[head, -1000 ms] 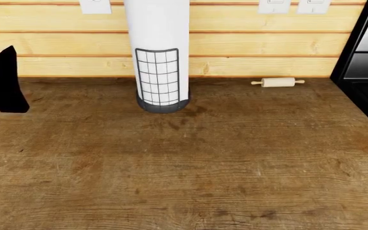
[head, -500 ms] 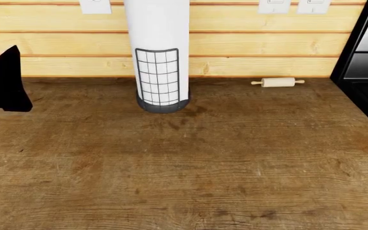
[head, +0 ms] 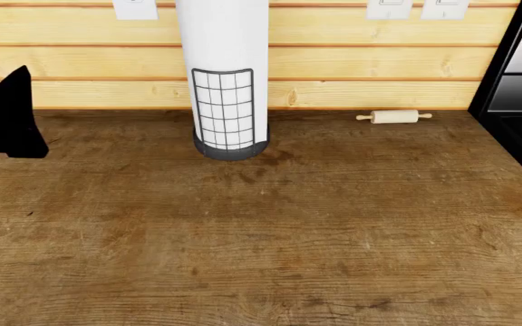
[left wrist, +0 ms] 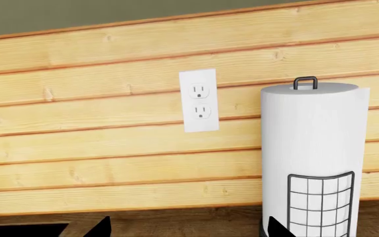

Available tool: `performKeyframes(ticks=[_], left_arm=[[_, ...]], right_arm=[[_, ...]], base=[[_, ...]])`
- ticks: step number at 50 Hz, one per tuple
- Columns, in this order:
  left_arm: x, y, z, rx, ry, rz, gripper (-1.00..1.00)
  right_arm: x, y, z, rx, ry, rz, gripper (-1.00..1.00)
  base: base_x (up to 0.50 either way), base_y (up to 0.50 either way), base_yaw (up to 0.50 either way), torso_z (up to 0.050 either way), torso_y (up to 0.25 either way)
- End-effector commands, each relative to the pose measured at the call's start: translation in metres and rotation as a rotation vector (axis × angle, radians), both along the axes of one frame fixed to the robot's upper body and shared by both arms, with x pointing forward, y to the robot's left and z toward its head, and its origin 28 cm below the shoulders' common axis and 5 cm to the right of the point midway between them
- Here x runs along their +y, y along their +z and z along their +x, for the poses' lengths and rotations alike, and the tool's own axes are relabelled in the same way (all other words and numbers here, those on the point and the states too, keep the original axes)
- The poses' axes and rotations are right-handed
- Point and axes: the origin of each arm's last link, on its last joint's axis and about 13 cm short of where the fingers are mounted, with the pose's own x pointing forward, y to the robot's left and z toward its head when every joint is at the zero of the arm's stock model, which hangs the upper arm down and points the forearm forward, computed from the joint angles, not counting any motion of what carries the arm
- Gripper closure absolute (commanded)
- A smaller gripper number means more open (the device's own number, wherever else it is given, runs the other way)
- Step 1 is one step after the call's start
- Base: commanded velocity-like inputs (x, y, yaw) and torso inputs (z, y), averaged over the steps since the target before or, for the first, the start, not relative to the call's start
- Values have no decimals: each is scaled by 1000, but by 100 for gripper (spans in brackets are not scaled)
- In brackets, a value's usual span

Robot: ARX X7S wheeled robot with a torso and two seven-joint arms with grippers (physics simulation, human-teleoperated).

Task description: Pick the ice cream from the counter and place it in the cabinet.

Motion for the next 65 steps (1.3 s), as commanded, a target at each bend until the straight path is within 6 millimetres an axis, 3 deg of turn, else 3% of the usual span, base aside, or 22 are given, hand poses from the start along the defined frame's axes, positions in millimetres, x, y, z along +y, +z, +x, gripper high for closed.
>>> performKeyframes(ticks=[1, 32, 44, 65], left_arm=[[-1, -1, 1, 3, -2, -3, -100], [-1, -4, 7, 11, -10, -7, -100], [-2, -6, 8, 15, -20, -8, -100], [-6, -2, 11, 14, -34, 7, -100]], right_arm=[[-1, -17, -3, 7, 7, -1, -100], [-8, -62, 12, 69, 16, 40, -100], [-3, -108, 42, 201, 19, 21, -100], [6, -138, 60, 264, 64, 4, -100]], base=[[0, 0, 0, 0, 0], [0, 0, 0, 0, 0], [0, 0, 0, 0, 0], [0, 0, 0, 0, 0]])
